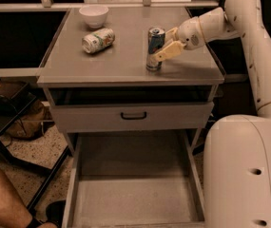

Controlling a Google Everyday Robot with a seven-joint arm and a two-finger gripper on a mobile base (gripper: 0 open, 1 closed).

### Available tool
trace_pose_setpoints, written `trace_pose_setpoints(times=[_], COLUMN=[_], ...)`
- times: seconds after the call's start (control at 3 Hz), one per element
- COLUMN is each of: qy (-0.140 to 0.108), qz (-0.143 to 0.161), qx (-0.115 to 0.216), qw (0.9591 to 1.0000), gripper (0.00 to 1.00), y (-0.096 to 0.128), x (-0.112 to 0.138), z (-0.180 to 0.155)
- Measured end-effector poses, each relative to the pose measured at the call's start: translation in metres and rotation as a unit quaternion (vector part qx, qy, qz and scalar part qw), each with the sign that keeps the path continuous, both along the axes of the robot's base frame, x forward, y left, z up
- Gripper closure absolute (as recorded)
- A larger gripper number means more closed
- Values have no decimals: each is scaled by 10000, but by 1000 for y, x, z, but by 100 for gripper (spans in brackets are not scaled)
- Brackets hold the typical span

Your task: Place redbull can into middle drawer

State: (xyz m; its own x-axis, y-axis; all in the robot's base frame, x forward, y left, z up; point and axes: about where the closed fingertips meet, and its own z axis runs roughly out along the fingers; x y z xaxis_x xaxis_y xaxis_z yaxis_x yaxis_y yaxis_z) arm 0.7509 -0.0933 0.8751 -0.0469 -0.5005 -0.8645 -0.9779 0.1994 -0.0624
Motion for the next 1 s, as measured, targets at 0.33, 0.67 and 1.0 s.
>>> trace_pose_setpoints(times=[0.33, 0.67, 1.0], qy=[0, 2, -7], qz=[0, 0, -76], qx=[0, 0, -25], qw=[10000, 10000, 10000], gripper=[65, 88, 100], y=[0, 0, -3], x=[0, 0, -2], z=[0, 0, 4])
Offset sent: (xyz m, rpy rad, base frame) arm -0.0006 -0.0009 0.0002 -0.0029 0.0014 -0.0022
